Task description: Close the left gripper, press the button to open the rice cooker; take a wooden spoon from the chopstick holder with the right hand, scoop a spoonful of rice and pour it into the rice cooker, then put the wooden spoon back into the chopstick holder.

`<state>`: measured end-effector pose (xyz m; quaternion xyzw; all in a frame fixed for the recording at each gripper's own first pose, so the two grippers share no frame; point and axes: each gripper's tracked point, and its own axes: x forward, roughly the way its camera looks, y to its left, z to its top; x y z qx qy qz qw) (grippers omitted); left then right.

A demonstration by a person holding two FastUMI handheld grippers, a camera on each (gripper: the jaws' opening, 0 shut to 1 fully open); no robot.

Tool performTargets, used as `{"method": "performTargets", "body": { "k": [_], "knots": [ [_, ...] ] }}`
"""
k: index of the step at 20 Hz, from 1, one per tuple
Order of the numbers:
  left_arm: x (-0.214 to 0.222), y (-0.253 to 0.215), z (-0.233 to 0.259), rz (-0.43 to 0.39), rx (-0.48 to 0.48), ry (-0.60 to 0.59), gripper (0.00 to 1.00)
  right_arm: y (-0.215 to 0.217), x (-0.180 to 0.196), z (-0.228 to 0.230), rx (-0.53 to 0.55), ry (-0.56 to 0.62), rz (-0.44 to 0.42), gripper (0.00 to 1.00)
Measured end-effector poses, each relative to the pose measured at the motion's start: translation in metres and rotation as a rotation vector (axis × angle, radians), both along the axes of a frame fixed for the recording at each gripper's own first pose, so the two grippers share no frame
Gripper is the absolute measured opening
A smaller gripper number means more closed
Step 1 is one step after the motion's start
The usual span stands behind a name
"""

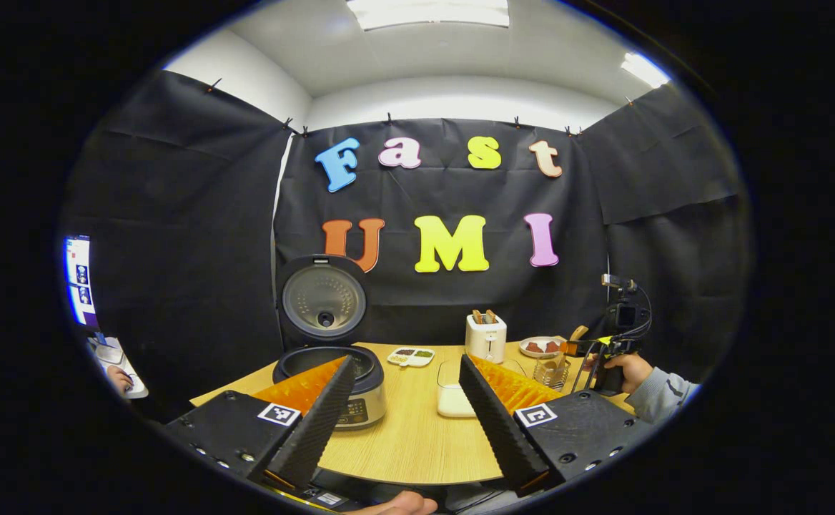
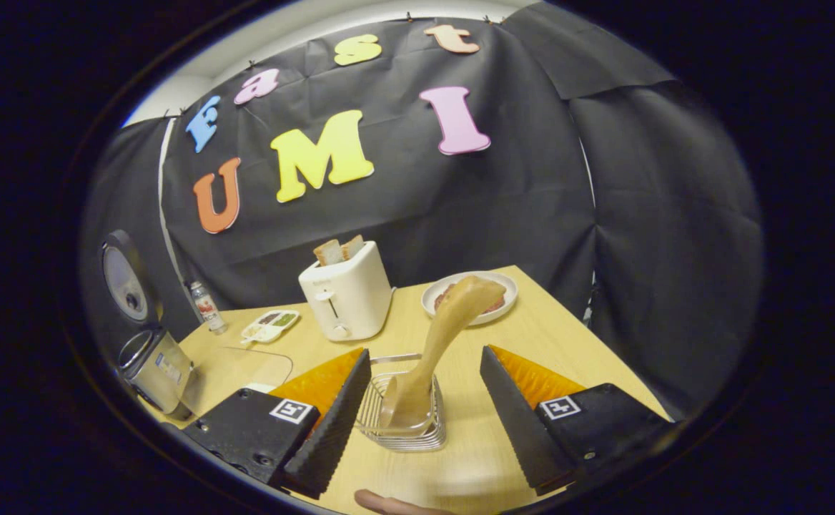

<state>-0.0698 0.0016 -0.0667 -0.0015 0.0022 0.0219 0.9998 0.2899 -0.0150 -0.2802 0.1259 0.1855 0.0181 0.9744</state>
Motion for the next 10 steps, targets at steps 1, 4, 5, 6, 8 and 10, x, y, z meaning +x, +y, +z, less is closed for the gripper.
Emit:
{"method": "performTargets", "body": {
  "k": [1,4,5,6,8,10],
  "knots": [
    [-0.001,0.001,-0.001,0.005,-0.007,0.004,0.93,-0.001,0.007,-0.007,0.006,0.016,-0.007,1.00],
    [-0.005,0.006,-0.004,0.016,-0.027,0.003,0.94,0.009,0.019,-0.020,0.036,0.028,0.011,0.86],
    [-0.009,0.008,-0.003,0.021,-0.031,0.000,0.93,0.009,0.022,-0.021,0.043,0.026,0.014,0.90],
    [-0.009,0.007,-0.002,0.020,-0.035,-0.003,0.94,0.009,0.023,-0.024,0.049,0.026,0.013,0.72],
    [-0.010,0.008,-0.006,0.018,-0.040,-0.001,0.94,0.015,0.026,-0.027,0.072,0.032,0.036,0.52],
    [-0.010,0.009,-0.010,0.017,-0.036,0.007,0.94,0.016,0.025,-0.026,0.089,0.024,0.034,0.39]
  ]
}}
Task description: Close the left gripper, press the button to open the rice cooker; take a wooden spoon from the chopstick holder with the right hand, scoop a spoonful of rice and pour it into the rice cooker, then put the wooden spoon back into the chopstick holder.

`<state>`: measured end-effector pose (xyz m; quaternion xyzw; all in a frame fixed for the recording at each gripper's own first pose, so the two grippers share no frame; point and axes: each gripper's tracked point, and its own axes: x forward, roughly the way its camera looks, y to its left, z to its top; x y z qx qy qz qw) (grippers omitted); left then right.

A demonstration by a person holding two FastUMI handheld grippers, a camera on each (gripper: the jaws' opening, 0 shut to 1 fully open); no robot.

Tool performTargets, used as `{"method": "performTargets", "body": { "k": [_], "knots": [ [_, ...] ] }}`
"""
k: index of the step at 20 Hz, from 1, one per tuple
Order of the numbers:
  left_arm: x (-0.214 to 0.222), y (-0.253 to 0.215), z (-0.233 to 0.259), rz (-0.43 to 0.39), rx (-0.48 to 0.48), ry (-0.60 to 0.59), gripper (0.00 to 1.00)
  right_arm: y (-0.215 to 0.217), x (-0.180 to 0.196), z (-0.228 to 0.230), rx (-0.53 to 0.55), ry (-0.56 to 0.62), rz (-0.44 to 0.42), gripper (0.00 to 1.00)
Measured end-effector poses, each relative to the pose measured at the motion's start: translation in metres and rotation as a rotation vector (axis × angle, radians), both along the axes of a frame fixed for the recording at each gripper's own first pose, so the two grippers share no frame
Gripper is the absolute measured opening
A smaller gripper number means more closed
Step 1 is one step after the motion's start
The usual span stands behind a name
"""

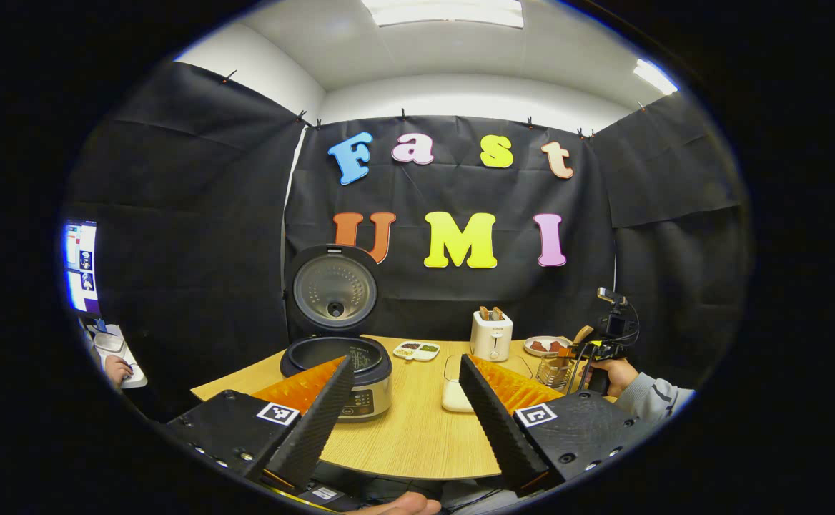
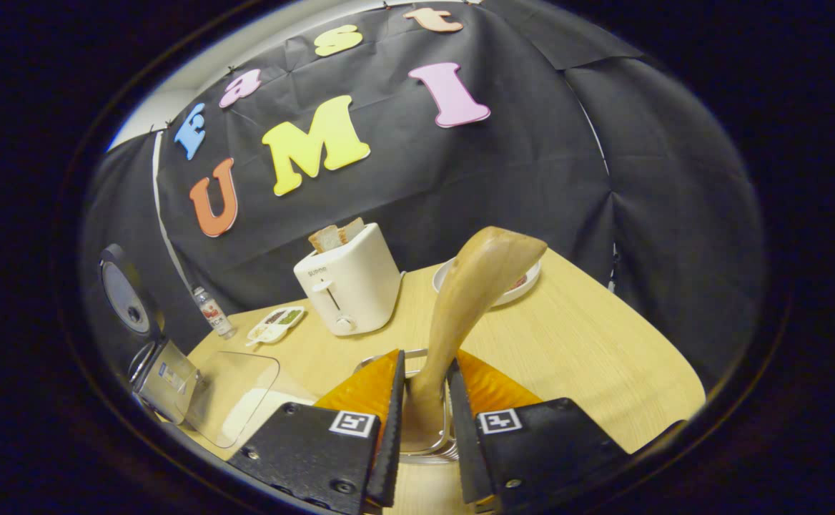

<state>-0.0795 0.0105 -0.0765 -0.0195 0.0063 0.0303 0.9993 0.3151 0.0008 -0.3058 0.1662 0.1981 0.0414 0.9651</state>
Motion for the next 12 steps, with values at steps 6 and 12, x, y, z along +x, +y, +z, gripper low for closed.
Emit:
{"method": "performTargets", "body": {
  "k": [6,12],
  "knots": [
    [-0.007,0.016,-0.006,0.028,-0.002,0.012,0.94,0.006,-0.004,0.009,0.008,-0.019,0.029,0.21],
    [-0.021,0.024,-0.007,0.033,-0.029,0.007,0.94,0.004,-0.004,0.019,-0.054,-0.029,0.023,0.18]
  ]
}}
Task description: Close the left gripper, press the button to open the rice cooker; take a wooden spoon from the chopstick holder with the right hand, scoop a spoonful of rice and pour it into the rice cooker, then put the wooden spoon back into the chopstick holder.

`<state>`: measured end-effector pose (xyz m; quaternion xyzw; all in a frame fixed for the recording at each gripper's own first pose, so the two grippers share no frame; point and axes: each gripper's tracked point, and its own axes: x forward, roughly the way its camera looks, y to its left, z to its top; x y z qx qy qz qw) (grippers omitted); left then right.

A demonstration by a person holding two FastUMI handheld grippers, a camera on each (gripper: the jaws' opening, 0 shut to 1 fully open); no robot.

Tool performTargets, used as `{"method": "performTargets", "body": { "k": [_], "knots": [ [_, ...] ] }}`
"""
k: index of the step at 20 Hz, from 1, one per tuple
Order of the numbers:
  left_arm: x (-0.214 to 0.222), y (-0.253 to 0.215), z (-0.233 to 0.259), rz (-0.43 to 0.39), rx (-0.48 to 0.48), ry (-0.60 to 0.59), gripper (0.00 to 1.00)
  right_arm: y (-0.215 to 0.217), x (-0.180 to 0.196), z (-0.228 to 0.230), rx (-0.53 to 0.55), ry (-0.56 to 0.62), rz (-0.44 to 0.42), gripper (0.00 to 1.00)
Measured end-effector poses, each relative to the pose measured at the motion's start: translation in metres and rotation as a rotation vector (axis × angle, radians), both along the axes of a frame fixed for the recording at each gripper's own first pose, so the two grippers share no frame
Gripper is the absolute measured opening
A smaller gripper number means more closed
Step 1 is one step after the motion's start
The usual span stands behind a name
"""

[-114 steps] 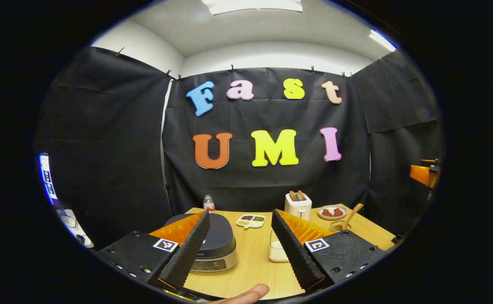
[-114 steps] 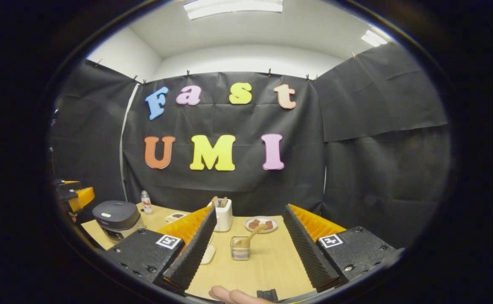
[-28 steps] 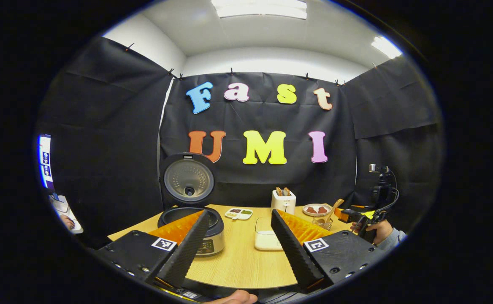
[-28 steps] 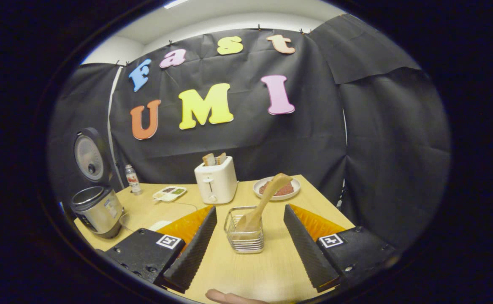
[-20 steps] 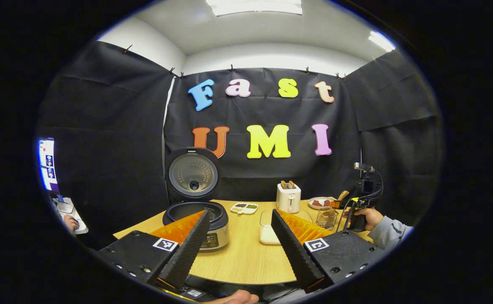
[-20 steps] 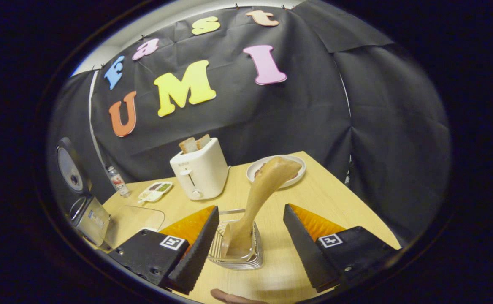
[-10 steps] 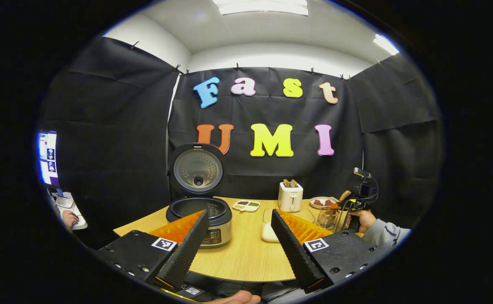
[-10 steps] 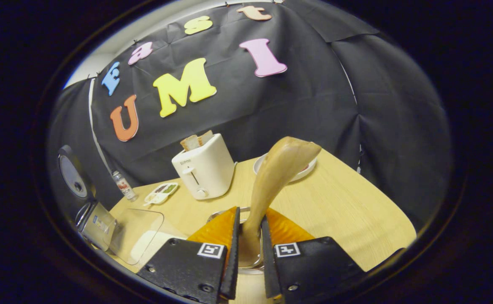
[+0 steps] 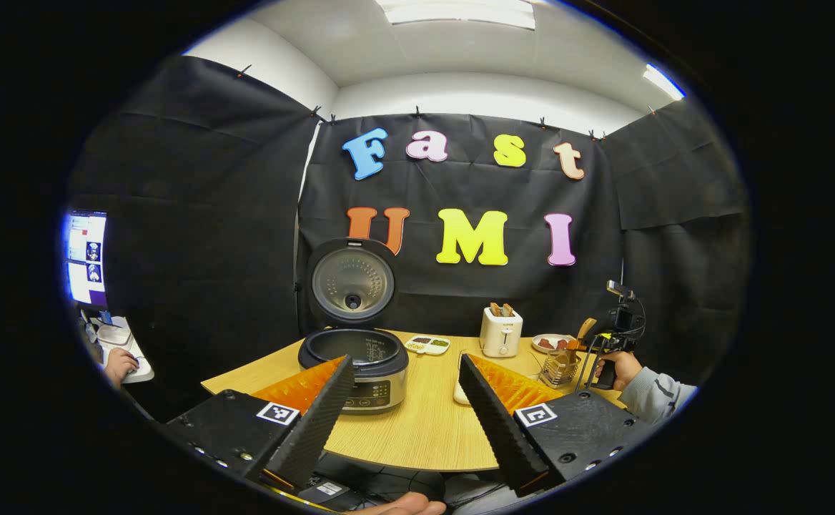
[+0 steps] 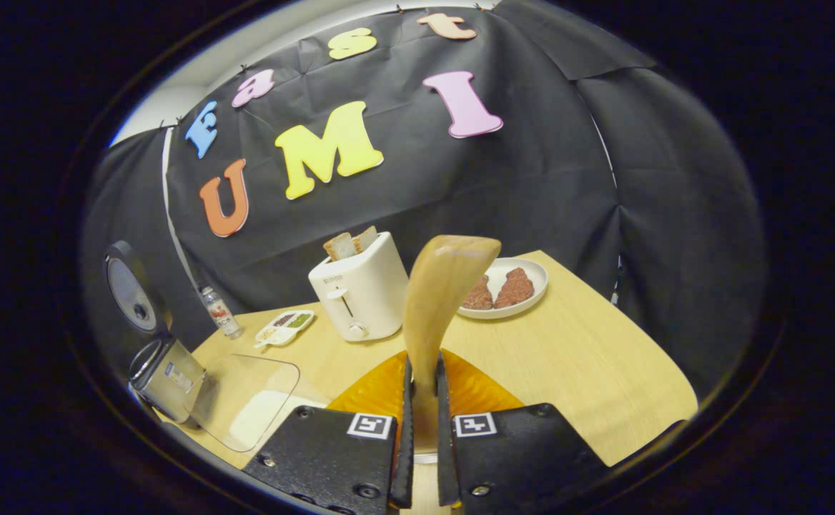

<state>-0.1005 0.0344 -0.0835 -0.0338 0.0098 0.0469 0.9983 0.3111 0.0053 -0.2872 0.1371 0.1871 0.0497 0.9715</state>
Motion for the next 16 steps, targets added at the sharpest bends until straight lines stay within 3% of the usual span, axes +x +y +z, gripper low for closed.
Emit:
{"method": "performTargets", "body": {
  "k": [8,16],
  "knots": [
    [-0.003,0.007,0.000,0.004,0.000,-0.010,0.94,-0.005,-0.011,0.046,-0.026,-0.098,-0.008,0.10],
    [0.004,0.007,-0.018,-0.019,0.010,0.010,0.94,0.017,-0.045,0.137,-0.102,-0.248,0.023,0.08]
  ]
}}
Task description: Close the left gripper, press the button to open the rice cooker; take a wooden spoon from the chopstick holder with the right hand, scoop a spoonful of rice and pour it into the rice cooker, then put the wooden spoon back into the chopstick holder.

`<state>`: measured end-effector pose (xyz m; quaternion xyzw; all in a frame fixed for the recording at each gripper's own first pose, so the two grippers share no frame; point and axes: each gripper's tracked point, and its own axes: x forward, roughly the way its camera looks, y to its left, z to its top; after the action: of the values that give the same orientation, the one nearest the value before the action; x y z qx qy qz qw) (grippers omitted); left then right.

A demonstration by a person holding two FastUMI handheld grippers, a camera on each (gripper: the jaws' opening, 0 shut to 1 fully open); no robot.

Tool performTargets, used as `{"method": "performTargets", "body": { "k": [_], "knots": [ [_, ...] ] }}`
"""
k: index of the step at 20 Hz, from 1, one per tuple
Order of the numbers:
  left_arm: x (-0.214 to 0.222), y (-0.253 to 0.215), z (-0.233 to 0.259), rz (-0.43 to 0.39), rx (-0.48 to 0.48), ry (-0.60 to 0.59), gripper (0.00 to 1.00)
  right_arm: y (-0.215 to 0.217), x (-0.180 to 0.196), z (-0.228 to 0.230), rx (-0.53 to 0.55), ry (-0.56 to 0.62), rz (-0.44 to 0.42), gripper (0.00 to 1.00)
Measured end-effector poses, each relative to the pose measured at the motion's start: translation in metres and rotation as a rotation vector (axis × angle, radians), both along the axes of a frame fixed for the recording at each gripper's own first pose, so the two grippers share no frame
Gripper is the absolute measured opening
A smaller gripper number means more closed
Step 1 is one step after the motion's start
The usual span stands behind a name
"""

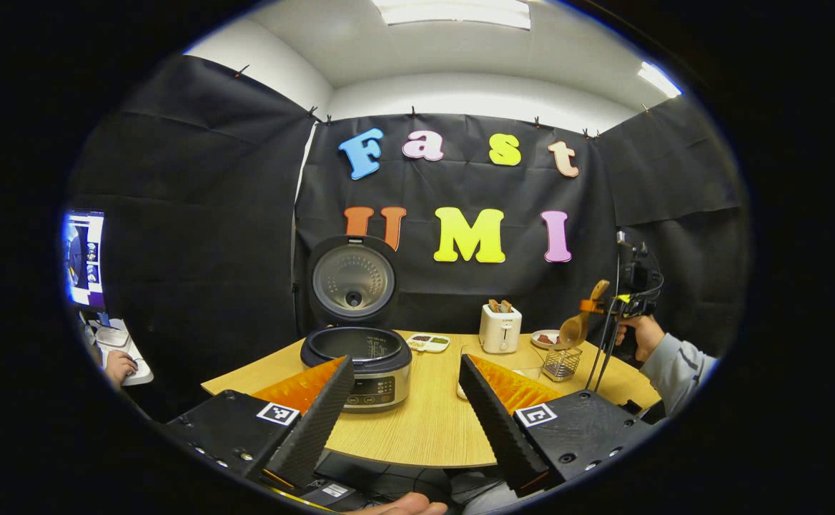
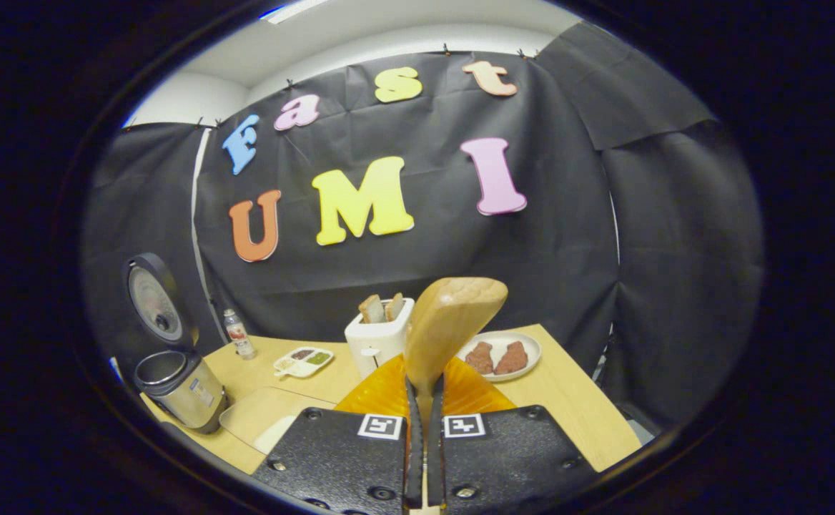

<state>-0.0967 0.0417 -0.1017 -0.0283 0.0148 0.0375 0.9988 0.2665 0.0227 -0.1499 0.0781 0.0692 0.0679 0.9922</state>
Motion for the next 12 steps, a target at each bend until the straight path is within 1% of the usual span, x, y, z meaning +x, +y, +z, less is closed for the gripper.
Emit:
{"method": "performTargets", "body": {
  "k": [3,4,5,6,9,12],
  "knots": [
    [0.005,0.001,-0.009,-0.009,-0.005,0.020,0.94,0.026,-0.015,0.030,-0.023,-0.058,0.028,0.08],
    [0.007,0.000,-0.011,-0.012,-0.005,0.023,0.94,0.041,-0.020,0.036,-0.024,-0.065,0.051,0.04],
    [0.007,0.000,-0.012,-0.013,-0.003,0.023,0.95,0.056,-0.023,0.036,-0.025,-0.062,0.073,0.11],
    [0.007,0.002,-0.014,-0.013,-0.002,0.022,0.94,0.069,-0.024,0.033,-0.025,-0.053,0.093,0.07],
    [0.012,0.004,-0.018,-0.010,0.002,0.027,0.94,0.109,-0.023,0.015,-0.029,-0.025,0.136,0.08],
    [0.016,0.011,-0.023,-0.003,0.018,0.036,0.94,0.144,-0.011,-0.023,-0.027,0.036,0.162,0.08]
  ]
}}
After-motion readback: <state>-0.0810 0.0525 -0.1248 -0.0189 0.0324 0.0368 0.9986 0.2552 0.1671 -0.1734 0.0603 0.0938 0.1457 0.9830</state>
